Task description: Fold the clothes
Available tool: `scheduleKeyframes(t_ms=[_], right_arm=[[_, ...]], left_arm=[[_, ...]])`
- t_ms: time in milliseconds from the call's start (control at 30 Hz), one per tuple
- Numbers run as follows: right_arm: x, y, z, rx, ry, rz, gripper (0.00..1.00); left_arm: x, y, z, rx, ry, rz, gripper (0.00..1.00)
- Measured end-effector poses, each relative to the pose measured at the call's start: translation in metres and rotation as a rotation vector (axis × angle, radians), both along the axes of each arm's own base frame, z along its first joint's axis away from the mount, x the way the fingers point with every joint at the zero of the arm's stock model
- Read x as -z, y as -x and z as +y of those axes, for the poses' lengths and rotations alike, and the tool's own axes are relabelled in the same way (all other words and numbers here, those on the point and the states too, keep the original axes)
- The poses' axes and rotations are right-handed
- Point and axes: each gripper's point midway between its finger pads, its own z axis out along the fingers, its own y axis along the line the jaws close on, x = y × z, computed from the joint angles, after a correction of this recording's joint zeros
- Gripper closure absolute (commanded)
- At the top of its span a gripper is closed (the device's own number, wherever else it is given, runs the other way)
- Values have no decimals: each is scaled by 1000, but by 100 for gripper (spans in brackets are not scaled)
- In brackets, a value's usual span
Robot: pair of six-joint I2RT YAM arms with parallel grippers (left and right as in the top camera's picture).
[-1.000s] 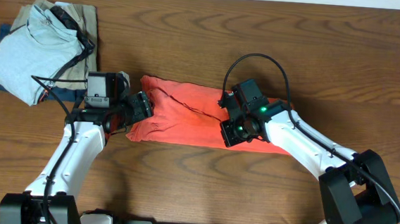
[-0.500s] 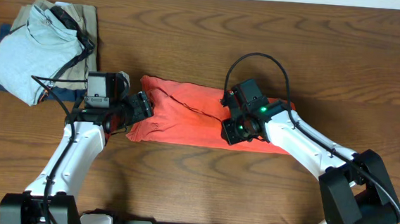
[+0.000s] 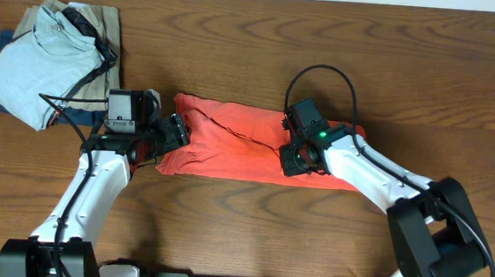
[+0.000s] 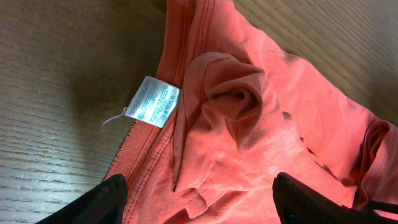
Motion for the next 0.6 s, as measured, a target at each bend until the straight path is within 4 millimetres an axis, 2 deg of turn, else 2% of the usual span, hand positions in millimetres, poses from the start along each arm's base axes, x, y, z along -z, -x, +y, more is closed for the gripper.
scheduleKeyframes(t_ms=[67,367,600], right_arm=[[2,0,-2,7,13,3,98],[0,13,2,-14,31,31,98],[-21,13,5,-17,-10,-6,98]], left_arm=[[0,0,0,0,0,0,24],[0,0,0,0,0,0,24],[0,0,0,0,0,0,23]])
